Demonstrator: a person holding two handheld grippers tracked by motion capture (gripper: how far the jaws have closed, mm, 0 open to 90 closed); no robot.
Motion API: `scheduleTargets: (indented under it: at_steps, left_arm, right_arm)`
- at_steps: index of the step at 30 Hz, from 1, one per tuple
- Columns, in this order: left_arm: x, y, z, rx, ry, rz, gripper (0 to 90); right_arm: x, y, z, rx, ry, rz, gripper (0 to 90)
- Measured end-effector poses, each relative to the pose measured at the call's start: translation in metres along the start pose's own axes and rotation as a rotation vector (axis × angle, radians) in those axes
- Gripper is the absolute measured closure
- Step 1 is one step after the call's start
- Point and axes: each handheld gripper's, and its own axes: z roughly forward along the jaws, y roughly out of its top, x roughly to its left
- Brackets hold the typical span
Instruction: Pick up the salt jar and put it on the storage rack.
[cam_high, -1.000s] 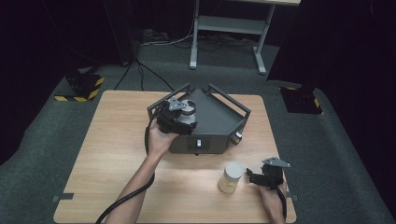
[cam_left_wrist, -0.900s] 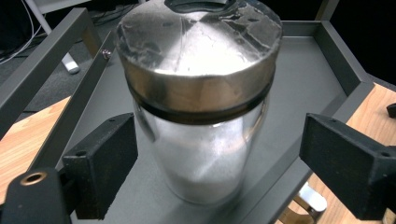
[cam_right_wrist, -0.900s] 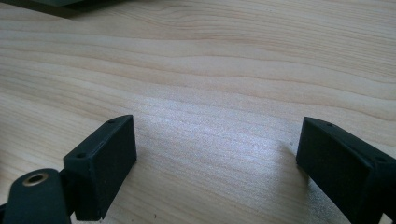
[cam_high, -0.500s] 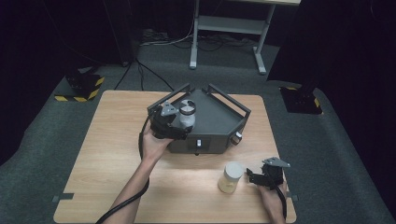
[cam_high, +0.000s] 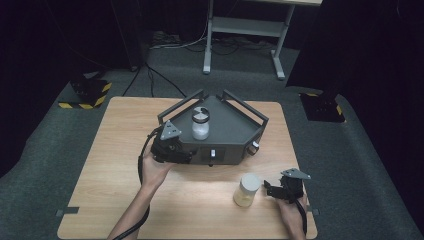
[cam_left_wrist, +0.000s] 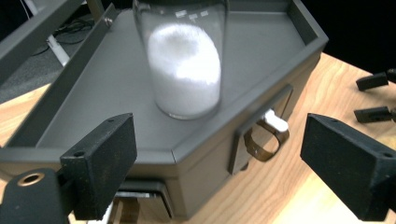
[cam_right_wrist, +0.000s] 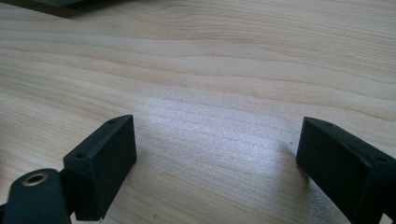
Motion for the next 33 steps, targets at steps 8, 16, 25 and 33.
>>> scheduleTargets:
  at_steps: [8,16,25,33]
  left_arm:
    - [-0.004,-0.014,-0.007,0.003,0.003,-0.009,10.4]
    - [-0.015,-0.032,-0.005,0.044,0.018,0.006,10.0]
    - [-0.016,-0.056,0.001,0.07,-0.004,-0.024,9.8]
    - [-0.013,-0.077,0.005,0.068,-0.023,-0.076,9.7]
  right_arm:
    - [0.0,0.0,0.0,0.0,0.0,0.0,11.8]
    - [0.0,0.0,0.0,0.0,0.0,0.0,11.8]
    - [0.0,0.0,0.0,0.0,0.0,0.0,11.7]
    - [0.0,0.0,0.0,0.0,0.0,0.0,11.7]
